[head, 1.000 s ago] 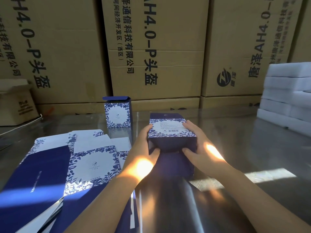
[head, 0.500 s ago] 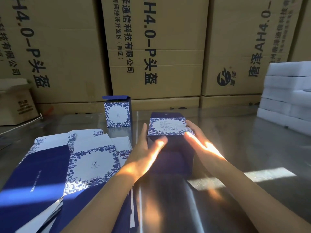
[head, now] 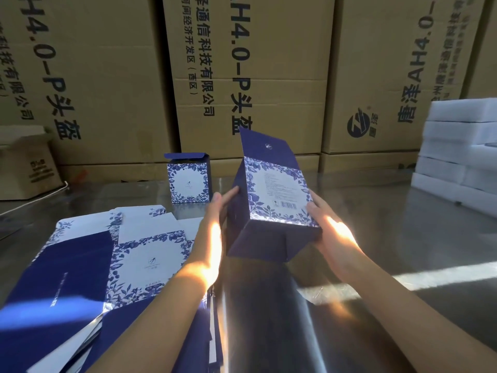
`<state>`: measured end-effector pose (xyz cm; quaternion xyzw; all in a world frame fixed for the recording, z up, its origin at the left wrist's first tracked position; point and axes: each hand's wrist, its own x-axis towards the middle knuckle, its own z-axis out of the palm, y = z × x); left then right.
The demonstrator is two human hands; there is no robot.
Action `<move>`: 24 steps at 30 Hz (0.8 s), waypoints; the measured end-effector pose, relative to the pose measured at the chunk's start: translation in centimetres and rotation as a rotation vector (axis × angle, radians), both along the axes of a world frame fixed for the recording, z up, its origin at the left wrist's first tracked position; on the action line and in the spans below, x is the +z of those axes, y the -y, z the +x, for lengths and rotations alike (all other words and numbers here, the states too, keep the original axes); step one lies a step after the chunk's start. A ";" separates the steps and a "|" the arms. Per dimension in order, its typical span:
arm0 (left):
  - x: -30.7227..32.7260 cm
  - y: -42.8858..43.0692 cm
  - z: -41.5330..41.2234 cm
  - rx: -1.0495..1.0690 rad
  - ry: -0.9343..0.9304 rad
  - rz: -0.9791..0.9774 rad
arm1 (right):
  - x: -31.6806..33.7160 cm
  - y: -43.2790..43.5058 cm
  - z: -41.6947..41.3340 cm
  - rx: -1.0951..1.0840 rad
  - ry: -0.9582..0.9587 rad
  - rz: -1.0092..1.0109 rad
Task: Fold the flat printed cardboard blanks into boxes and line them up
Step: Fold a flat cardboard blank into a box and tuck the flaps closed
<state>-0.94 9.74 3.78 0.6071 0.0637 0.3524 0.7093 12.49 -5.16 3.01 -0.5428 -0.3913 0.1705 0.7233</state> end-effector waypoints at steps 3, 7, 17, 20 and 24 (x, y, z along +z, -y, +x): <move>-0.1 0.0 0.3 0.082 -0.079 0.053 | 0.0 -0.2 -0.2 -0.069 -0.030 -0.055; 0.3 0.7 -0.5 0.115 0.076 0.095 | 0.1 0.2 -0.3 -0.111 0.034 -0.022; -0.2 1.7 -0.3 0.143 0.001 0.236 | 0.5 0.2 -0.6 -0.290 0.165 -0.177; -0.3 1.8 -0.5 0.138 0.042 0.273 | 1.0 -0.1 -1.1 -0.160 -0.027 -0.140; -0.3 1.9 -0.6 0.115 0.116 0.234 | 1.6 0.6 -1.2 -0.025 -0.219 -0.193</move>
